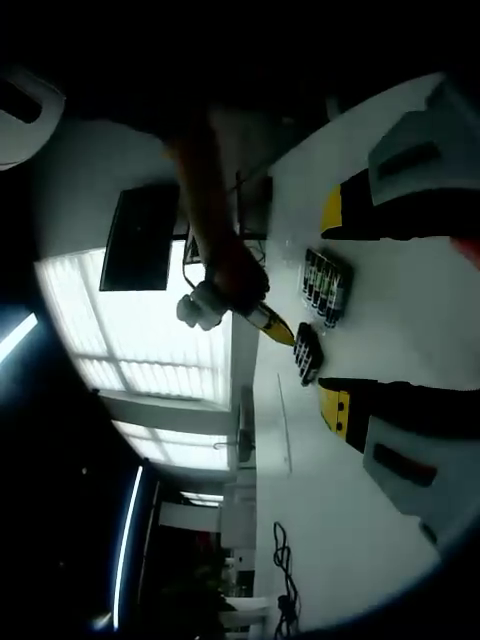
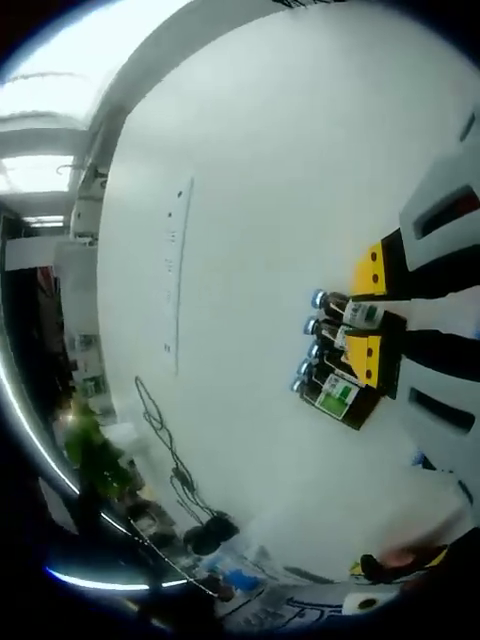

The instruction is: Grip medicine bottles put into box

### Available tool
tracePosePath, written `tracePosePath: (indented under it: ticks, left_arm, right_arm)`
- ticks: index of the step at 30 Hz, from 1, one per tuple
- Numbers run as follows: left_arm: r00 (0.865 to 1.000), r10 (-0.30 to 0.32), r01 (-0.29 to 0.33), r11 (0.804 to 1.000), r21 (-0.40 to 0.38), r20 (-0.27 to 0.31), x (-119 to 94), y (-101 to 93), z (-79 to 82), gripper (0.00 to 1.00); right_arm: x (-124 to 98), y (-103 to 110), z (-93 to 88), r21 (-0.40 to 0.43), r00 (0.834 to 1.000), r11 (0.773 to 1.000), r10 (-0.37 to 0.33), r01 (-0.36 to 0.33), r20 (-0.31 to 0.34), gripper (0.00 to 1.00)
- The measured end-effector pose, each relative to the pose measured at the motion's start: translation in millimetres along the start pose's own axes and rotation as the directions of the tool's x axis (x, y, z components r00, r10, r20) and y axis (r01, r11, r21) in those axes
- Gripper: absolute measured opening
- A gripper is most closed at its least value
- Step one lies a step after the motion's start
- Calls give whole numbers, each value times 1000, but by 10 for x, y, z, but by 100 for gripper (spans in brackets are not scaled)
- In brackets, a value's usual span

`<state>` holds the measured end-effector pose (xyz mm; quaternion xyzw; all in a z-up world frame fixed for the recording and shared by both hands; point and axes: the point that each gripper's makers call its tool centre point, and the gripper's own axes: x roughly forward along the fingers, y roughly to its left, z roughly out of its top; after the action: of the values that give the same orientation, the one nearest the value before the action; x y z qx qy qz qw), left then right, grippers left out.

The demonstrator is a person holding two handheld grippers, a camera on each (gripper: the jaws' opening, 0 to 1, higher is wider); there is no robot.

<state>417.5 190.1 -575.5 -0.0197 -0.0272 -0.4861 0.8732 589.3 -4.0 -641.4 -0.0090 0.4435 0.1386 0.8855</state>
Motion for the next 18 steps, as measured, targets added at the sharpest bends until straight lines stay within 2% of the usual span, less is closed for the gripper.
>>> tracePosePath:
  ticks: [18]
  left_arm:
    - [1000,-5,5,1000,-14,5,0,9,-6,48]
  right_arm:
    - [66,-37,0,-4,1000,1000,-19,19,-20,7]
